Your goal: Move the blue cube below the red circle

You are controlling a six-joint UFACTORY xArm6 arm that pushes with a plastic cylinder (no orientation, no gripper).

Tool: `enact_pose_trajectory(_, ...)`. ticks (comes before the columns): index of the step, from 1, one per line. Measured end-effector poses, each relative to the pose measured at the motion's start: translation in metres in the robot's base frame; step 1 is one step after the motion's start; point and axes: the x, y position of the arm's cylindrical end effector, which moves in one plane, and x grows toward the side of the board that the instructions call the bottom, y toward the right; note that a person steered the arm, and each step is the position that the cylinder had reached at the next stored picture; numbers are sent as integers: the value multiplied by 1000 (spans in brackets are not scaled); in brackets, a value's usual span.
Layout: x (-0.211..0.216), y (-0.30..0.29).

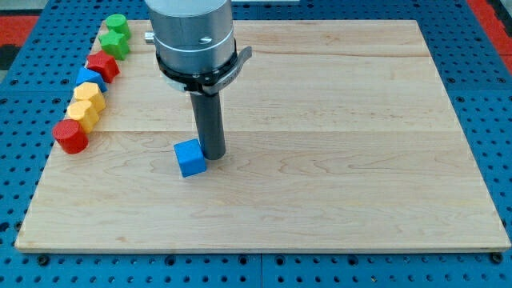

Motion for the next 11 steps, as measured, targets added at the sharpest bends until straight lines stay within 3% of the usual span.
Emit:
enact_pose_trajectory(2,9,-12)
enact_pose_trajectory(4,31,-98)
enact_pose_trajectory(5,17,-126)
enact_pose_trajectory(11,-3,-138)
